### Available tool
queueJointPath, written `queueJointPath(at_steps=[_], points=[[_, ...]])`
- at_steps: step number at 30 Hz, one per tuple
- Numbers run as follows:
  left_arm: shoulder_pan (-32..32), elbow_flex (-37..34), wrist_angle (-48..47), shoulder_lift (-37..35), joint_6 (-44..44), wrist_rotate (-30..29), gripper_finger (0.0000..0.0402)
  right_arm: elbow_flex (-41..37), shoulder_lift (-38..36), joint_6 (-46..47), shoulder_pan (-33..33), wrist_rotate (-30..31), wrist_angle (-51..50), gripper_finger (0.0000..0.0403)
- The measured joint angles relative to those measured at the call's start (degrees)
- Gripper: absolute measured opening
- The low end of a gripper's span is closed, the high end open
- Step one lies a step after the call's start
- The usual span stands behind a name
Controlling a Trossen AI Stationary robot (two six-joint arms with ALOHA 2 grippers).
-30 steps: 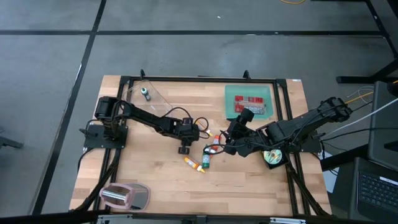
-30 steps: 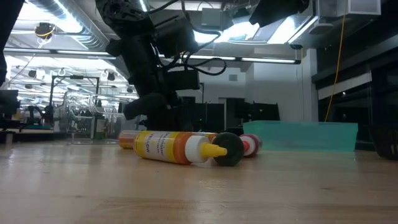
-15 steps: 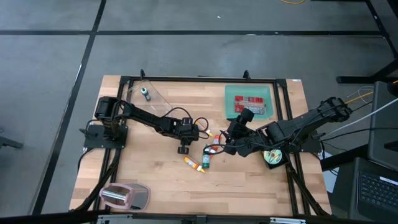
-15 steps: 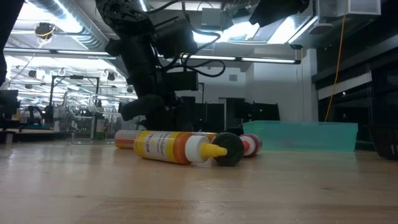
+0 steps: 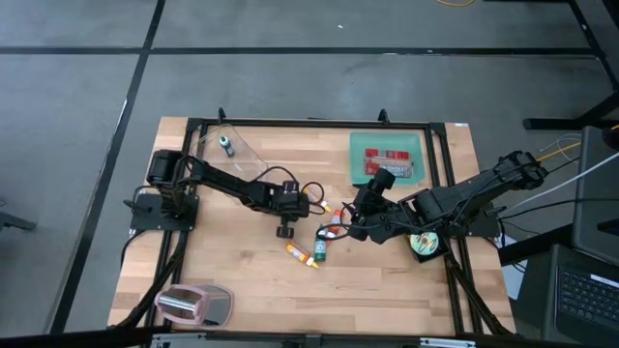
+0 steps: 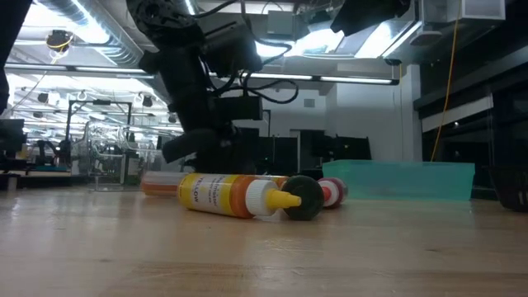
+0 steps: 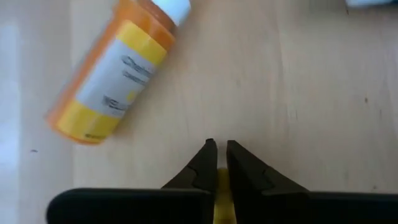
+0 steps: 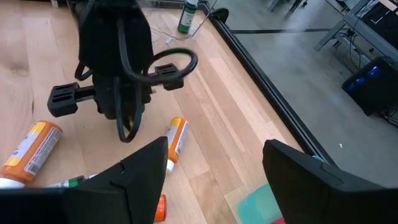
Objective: Pick & Place Food Item
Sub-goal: Put the middle yellow food coloring bottle into the transparent bin
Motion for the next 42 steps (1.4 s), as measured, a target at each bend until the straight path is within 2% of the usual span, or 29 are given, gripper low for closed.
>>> queueJointPath(at_steps=[11, 18, 27, 33, 42], points=[[0.0, 0.0, 1.5, -8.1, 0.5, -3.5, 0.0012, 0.0, 0.0, 0.0, 0.0, 0.0, 0.0, 0.0259], [-0.2, 0.0, 3.6, -18.7, 2.1, -6.6, 0.0011, 0.0, 0.0, 0.0, 0.0, 0.0, 0.0, 0.0259], [-2.1, -0.6, 7.9, -35.4, 4.7, -15.2, 0.0011, 0.0, 0.0, 0.1, 0.0, -1.1, -0.5, 0.0259], [-4.0, -7.3, 13.5, -48.1, 4.4, -17.3, 0.001, 0.0, 0.0, 0.0, 0.1, -1.4, -0.4, 0.0259], [-5.8, -24.4, 17.0, -68.6, 1.3, -25.1, 0.0007, 0.0, 0.0, -0.7, 0.1, 0.1, 0.4, 0.0259]])
